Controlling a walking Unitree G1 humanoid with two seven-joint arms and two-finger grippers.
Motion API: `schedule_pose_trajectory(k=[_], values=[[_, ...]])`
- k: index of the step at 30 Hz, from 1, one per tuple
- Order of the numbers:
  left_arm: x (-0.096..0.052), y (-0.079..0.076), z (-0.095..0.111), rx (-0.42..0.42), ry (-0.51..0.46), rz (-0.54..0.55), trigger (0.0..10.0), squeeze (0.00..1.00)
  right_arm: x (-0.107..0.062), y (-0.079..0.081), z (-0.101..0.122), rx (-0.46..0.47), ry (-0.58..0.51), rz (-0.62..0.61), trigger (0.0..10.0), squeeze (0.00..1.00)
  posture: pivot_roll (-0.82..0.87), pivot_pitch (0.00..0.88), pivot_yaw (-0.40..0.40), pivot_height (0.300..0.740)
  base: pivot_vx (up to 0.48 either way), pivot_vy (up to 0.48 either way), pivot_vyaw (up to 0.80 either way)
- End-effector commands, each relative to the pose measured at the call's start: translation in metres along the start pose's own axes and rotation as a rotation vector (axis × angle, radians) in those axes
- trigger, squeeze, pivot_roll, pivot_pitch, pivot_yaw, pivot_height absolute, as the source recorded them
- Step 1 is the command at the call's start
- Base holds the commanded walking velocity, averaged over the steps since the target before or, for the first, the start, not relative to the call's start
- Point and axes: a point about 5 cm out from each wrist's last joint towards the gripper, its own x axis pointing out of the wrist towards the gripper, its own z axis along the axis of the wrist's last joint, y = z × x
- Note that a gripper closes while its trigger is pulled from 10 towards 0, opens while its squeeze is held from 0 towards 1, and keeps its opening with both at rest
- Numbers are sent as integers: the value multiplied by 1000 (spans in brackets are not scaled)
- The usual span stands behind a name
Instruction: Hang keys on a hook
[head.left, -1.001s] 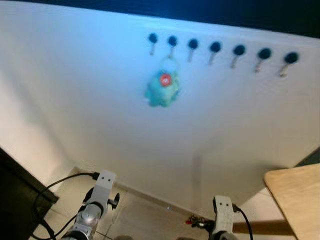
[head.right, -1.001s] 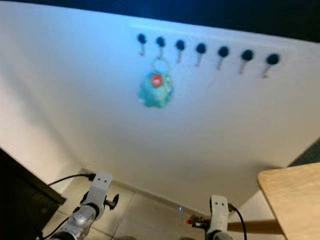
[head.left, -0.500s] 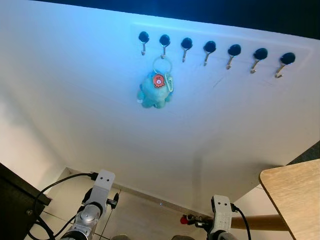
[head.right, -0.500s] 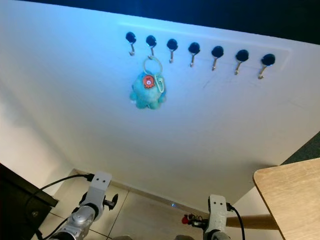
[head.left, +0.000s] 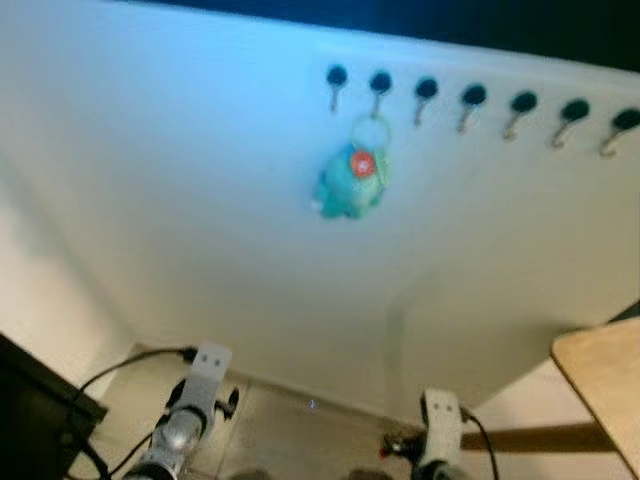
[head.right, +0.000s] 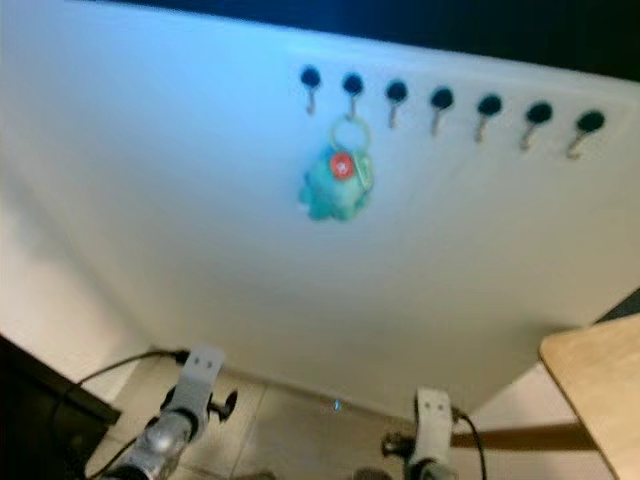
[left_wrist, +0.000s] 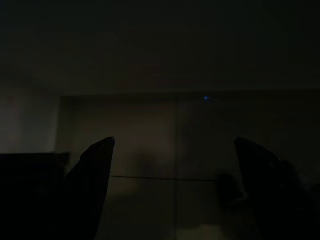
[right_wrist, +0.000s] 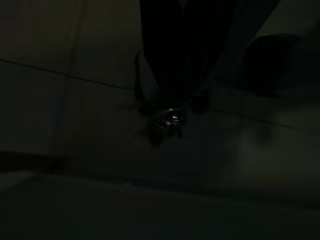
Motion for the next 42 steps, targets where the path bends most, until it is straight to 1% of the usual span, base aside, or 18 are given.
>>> schedule_pose_trajectory(k=[1,4,8,13,17,21,27,42], values=[[-2,1,-5,10,9,-1,10000,0,0,-2,2,-4,-12,-7,10000,0,39,38,-21,740,0,0,0],[-2,1,-5,11,6,-3,10000,0,0,-2,2,-4,-11,-7,10000,0,39,39,-21,740,0,0,0],[-2,-1,-4,34,-4,-29,10000,0,0,-2,2,-2,-12,-6,10000,0,39,38,-18,740,0,0,0],[-2,-3,-2,55,-9,-40,10000,0,0,-2,2,3,-15,-7,10000,0,39,37,-15,740,0,-462,0],[-1,-2,0,44,-20,-33,10000,0,0,-2,2,8,-16,-7,10000,0,39,37,-10,740,0,-441,0],[-1,0,0,35,-12,-15,10000,0,0,-1,2,10,-19,-5,10000,0,38,36,-9,740,0,0,0],[-1,2,0,56,-12,-3,10000,0,0,1,2,6,-21,14,10000,0,38,37,-5,740,0,0,0],[-1,1,0,57,-21,15,10000,0,-1,4,0,7,-25,31,10000,0,42,55,-9,740,0,0,-794]])
